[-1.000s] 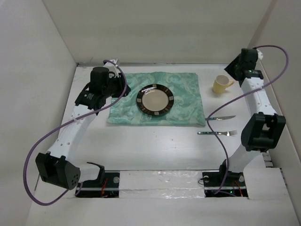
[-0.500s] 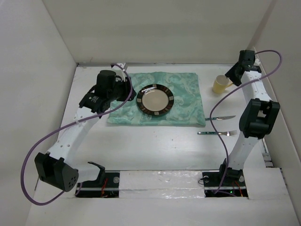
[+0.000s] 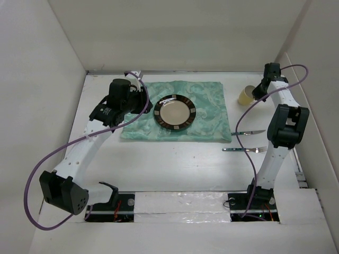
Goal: Set the dinner table for one person
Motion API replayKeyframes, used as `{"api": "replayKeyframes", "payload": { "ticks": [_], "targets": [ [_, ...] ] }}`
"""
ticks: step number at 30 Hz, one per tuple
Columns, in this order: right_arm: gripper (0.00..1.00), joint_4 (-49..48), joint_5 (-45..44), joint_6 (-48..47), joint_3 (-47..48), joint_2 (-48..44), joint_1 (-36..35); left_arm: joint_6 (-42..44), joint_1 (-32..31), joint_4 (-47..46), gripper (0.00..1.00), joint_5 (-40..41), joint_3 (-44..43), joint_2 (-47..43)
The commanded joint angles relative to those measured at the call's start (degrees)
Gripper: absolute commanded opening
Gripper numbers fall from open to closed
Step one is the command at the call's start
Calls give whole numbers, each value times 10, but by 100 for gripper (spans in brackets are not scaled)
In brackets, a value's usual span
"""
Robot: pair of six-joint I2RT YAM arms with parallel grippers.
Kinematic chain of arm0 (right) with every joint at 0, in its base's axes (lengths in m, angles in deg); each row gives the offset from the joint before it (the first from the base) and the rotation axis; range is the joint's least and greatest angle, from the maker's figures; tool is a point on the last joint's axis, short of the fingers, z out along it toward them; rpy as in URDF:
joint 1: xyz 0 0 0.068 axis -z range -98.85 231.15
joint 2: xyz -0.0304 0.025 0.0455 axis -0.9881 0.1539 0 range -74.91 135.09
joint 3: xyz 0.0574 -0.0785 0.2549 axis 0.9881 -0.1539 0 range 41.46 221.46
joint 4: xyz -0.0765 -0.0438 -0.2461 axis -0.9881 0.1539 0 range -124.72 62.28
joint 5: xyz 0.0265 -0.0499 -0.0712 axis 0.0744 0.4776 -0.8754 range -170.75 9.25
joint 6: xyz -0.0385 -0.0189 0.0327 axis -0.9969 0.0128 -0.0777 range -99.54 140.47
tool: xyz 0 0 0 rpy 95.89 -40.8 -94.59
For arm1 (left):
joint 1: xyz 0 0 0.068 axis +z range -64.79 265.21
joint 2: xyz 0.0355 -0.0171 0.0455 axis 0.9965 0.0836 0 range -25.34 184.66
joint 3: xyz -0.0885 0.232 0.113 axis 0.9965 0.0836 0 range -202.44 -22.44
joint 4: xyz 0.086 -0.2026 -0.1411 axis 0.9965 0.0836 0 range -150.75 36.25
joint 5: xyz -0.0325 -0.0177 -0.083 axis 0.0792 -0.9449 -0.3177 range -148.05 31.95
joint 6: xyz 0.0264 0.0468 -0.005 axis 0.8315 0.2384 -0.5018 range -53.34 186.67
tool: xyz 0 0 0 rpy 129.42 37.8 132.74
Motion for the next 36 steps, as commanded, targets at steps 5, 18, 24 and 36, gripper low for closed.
{"api": "replayKeyframes", "payload": {
  "ticks": [5,18,24,36],
  "targets": [
    [0,-35,-48,-36,71,-80,-37,7,1,-2,37,4,-6,4],
    [0,74,-10,-72,305,69,-171,8,1,-2,37,0,-10,13],
    [0,97,-14,-67,352,122,-201,7,1,-3,37,0,-3,12],
    [0,99,-27,-57,327,145,-207,4,1,-9,37,-6,4,17]
  ]
}}
